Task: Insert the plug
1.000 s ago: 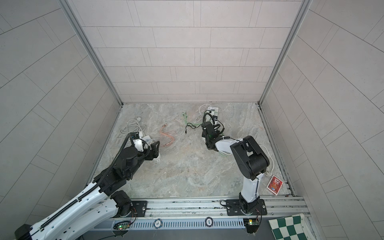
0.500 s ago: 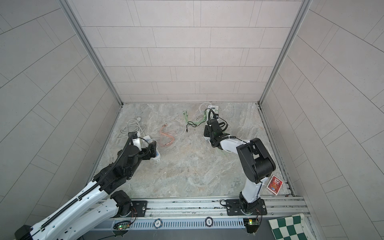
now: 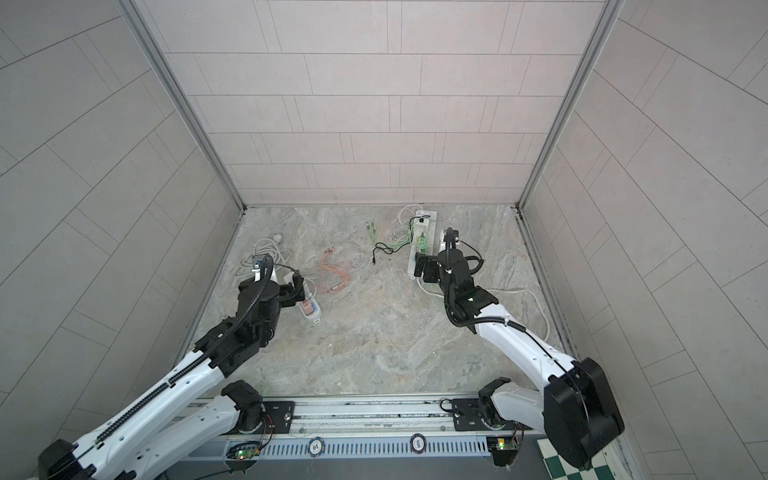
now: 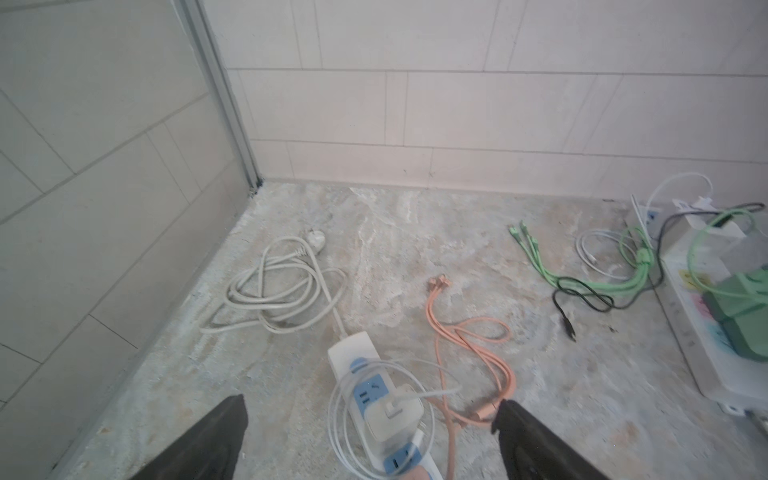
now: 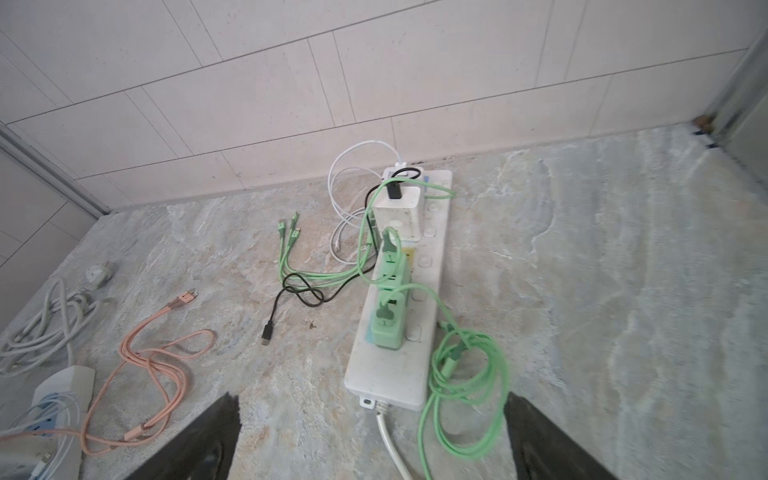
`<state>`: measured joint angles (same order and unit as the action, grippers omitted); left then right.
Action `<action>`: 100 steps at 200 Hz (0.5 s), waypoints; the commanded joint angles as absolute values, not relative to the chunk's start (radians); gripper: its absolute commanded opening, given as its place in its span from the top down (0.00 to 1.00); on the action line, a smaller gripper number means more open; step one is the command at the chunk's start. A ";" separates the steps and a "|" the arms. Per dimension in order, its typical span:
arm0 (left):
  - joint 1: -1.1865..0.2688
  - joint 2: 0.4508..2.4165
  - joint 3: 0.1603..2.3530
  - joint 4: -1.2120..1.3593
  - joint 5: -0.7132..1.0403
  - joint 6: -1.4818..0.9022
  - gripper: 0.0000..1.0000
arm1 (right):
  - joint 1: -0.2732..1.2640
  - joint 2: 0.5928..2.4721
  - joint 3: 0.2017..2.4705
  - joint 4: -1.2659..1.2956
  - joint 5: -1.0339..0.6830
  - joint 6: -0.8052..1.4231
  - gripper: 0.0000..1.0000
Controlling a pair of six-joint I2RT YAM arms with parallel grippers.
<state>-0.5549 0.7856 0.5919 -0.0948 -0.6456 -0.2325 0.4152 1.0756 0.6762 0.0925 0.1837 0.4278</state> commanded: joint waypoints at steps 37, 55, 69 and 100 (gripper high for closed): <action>-0.437 0.842 0.425 0.351 -0.718 -0.027 0.00 | 0.384 0.857 0.528 0.096 0.656 0.262 0.01; -0.408 0.881 0.324 0.587 -0.675 0.046 0.00 | 0.369 0.883 0.491 0.187 0.746 0.168 0.01; -0.369 0.918 0.274 0.674 -0.604 0.058 0.00 | 0.363 0.911 0.456 0.277 0.773 0.074 0.01; -0.319 1.090 0.241 0.805 -0.540 0.092 0.00 | 0.286 0.998 0.444 0.300 0.769 0.149 0.01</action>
<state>-0.3477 0.9916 0.2653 0.5541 -0.6140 0.0246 0.3378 0.9554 0.4473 0.2428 0.7029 0.1493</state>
